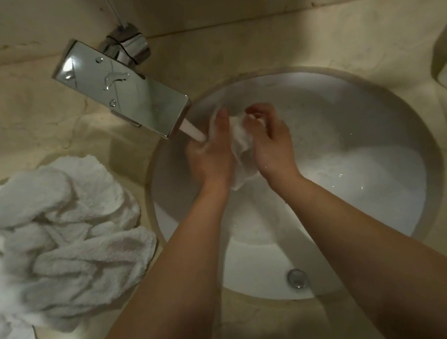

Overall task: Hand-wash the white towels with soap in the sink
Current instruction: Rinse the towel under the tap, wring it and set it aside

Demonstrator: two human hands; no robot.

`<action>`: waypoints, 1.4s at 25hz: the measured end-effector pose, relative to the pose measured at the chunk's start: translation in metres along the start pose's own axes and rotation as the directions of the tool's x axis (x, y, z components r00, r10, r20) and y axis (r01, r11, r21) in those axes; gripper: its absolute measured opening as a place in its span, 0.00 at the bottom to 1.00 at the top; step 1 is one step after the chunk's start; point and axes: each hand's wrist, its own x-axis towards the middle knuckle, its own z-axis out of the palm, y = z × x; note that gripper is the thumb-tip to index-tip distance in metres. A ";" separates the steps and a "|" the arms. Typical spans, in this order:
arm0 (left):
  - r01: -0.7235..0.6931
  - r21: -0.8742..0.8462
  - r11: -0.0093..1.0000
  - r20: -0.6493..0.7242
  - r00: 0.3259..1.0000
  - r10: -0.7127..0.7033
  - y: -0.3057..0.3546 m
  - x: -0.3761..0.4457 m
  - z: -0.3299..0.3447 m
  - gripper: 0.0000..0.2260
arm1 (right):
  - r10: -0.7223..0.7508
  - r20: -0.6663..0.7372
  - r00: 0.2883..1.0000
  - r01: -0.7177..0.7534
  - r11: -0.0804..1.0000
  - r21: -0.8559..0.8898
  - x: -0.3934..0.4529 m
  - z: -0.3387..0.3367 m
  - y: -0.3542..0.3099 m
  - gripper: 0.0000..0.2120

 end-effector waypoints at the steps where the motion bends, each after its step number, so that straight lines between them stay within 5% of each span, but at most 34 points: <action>1: -0.018 0.027 0.999 0.022 1.000 0.018 -0.004 0.001 0.001 0.14 | -0.048 0.006 0.999 0.048 0.998 -0.031 0.001 -0.002 0.004 0.11; 5: -0.075 0.210 0.975 0.191 0.981 0.035 -0.007 0.004 0.006 0.16 | -0.271 -0.071 0.960 0.232 0.911 -0.340 0.007 -0.002 0.011 0.19; 8: -0.256 0.221 0.941 0.292 0.938 0.186 -0.013 0.006 0.015 0.16 | -0.103 -0.110 0.989 0.056 0.931 -0.361 0.016 0.005 0.016 0.27; 12: -0.202 0.181 0.962 0.212 0.964 0.163 -0.040 0.010 0.024 0.21 | -0.015 -0.070 0.997 -0.006 0.960 -0.281 0.024 0.010 0.038 0.35; 15: -0.146 0.152 0.978 0.217 0.970 0.111 -0.052 0.017 0.030 0.22 | -0.066 -0.117 0.991 0.026 0.949 -0.313 0.032 0.010 0.057 0.35; 23: -0.315 0.194 0.929 0.185 0.942 0.280 -0.067 0.033 0.040 0.17 | -0.257 -0.167 0.952 0.156 0.875 -0.458 0.054 0.014 0.062 0.28; 30: -0.305 0.351 0.885 0.122 0.952 0.280 -0.057 0.036 0.050 0.24 | -0.214 -0.076 0.974 0.146 0.847 -0.511 0.074 0.007 0.056 0.22; 35: -0.359 0.368 0.858 0.248 0.927 0.282 -0.048 0.036 0.045 0.24 | -0.260 -0.127 0.957 0.166 0.851 -0.498 0.069 0.011 0.053 0.24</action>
